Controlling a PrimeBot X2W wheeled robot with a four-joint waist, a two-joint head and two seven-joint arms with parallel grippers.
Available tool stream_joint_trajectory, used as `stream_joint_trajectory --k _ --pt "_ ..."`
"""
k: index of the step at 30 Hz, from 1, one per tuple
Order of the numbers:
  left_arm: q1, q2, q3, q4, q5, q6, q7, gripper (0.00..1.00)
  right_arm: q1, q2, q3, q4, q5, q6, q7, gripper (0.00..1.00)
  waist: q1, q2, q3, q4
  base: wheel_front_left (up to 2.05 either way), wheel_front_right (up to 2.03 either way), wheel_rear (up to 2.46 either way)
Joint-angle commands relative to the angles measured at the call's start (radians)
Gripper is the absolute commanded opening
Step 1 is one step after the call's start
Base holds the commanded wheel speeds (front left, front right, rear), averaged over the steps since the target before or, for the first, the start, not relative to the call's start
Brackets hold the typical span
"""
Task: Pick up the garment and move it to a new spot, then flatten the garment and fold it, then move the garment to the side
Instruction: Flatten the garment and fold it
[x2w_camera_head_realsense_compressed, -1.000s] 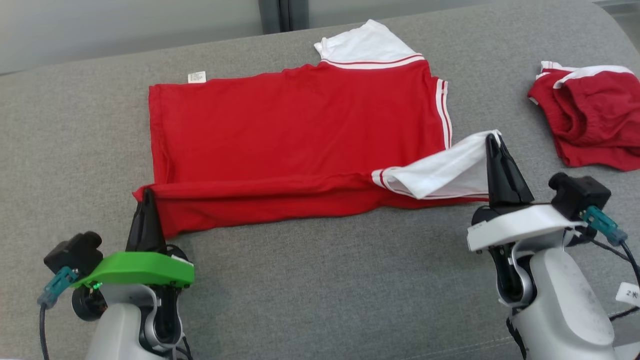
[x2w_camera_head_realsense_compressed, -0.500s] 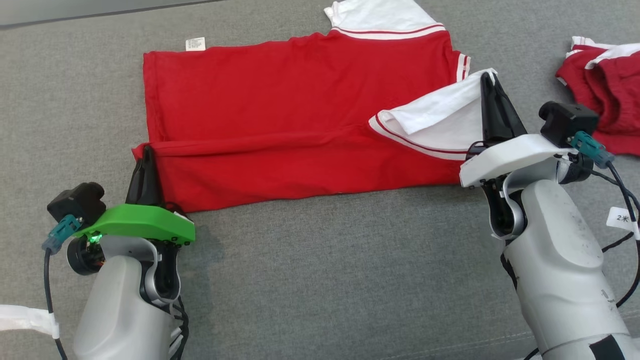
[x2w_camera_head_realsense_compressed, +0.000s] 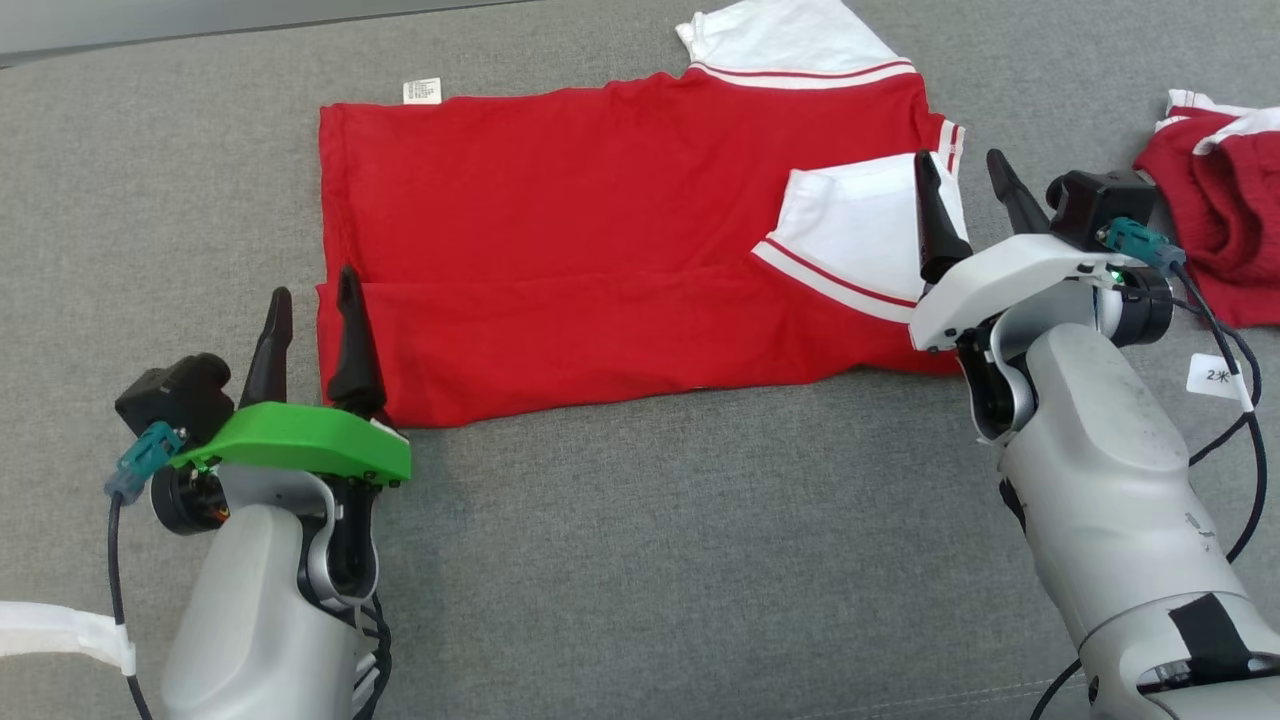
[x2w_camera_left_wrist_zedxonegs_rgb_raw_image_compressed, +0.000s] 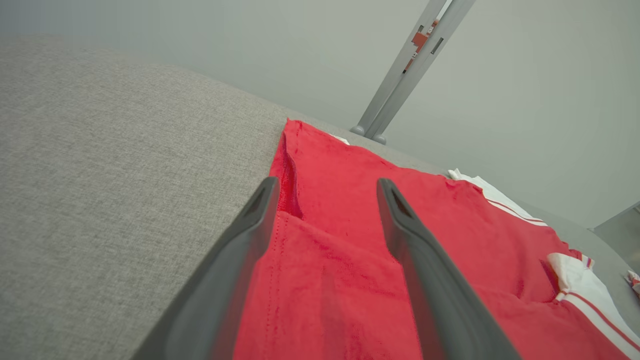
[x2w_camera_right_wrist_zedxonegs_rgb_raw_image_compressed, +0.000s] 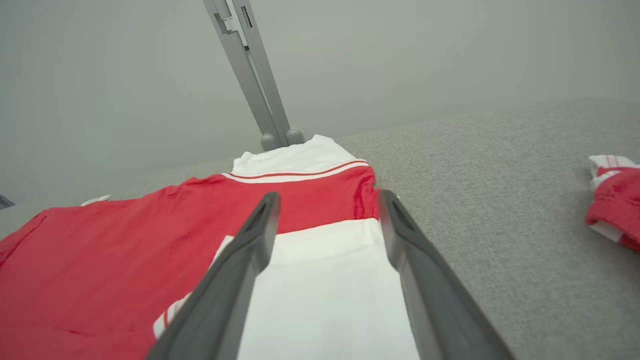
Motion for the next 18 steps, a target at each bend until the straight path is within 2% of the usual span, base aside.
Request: stream_joint_trajectory --k 1,5,11,18 --pt "0.031 0.008 -0.004 -0.013 0.011 -0.006 -0.002 1.0 -0.024 -0.003 -0.009 0.001 -0.016 -0.001 -0.003 1.0 0.0 0.0 -0.008 0.005 0.0 0.0 0.0" --pt "0.089 0.028 -0.011 -0.063 0.011 -0.002 0.021 1.0 -0.004 -0.003 -0.004 -0.039 -0.005 -0.001 -0.003 1.0 0.0 0.0 -0.029 0.004 0.0 0.0 0.0" --pt "0.205 0.065 -0.006 -0.145 -0.004 0.031 0.097 1.0 0.099 -0.003 0.001 -0.162 -0.012 -0.001 -0.003 1.0 0.0 0.0 -0.077 -0.005 0.0 0.0 0.0" --pt "0.294 0.082 -0.018 -0.184 -0.05 0.071 0.262 1.0 0.29 -0.003 0.016 -0.33 -0.026 -0.001 -0.003 1.0 0.0 0.0 -0.121 -0.022 0.0 0.0 0.0"
